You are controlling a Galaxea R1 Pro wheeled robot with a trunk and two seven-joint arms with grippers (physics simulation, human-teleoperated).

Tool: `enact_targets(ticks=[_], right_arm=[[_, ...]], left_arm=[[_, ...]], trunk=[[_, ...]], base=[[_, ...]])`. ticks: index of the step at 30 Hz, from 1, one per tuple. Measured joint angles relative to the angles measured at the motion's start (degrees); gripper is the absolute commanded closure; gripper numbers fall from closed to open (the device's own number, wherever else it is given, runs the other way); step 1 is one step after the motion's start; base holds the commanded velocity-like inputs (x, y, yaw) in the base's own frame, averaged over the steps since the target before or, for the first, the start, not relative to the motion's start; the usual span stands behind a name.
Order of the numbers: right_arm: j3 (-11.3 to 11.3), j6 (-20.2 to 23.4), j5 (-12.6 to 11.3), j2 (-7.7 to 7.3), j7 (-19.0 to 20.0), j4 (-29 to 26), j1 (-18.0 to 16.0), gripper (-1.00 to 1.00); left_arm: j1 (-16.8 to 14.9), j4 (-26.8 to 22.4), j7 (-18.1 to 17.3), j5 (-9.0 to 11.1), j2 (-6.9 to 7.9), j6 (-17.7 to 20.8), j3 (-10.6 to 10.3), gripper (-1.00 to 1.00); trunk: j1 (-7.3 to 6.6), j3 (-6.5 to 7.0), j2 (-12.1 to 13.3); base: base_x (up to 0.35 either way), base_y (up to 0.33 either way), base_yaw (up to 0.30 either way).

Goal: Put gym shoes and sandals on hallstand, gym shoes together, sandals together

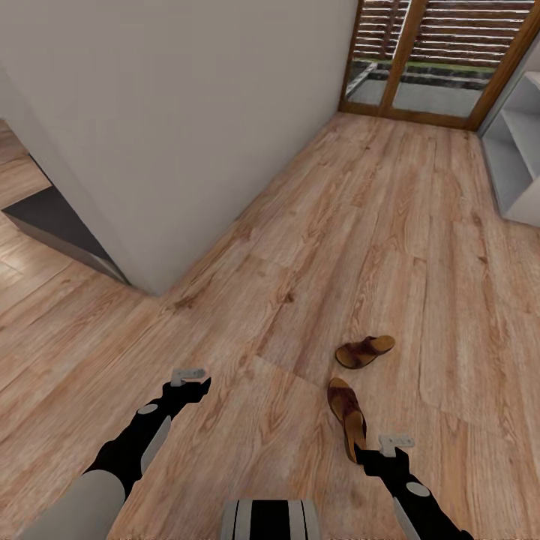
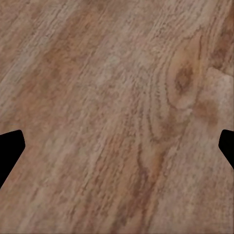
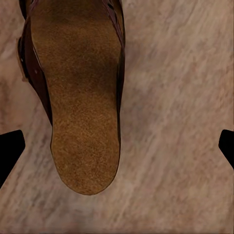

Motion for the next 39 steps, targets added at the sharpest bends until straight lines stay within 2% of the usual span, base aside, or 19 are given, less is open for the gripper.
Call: enact_targets(ticks=[9, 15, 25, 39], right_arm=[[-0.01, 0.00, -0.08, 0.00, 0.00, -0.52, 0.00, -1.00], [0.00, 0.01, -0.08, 0.01, -0.04, -0.54, -0.01, -1.00], [-0.08, 0.06, -0.08, 0.00, -0.08, -0.64, 0.00, -1.00], [-0.27, 0.04, -0.10, 0.00, -0.08, -0.65, 0.00, -1.00]], left_arm=[[-0.06, -0.46, 0.03, 0.09, 0.05, 0.08, 0.01, -1.00], [-0.06, -0.49, 0.03, 0.09, 0.13, 0.09, -0.03, -1.00], [-0.07, -0.47, 0.03, 0.09, 0.15, 0.10, -0.07, -1.00], [-0.58, -2.14, 0.10, 0.08, -0.10, 0.33, 0.27, -1.00]], trunk=[[0.00, -0.26, 0.00], [0.00, -0.28, 0.00], [0.26, -2.52, -0.13], [0.26, -3.14, -0.14]], base=[[0.000, 0.000, 0.008], [0.000, 0.000, 0.171], [0.000, 0.000, 0.052], [0.000, 0.000, 0.001]])
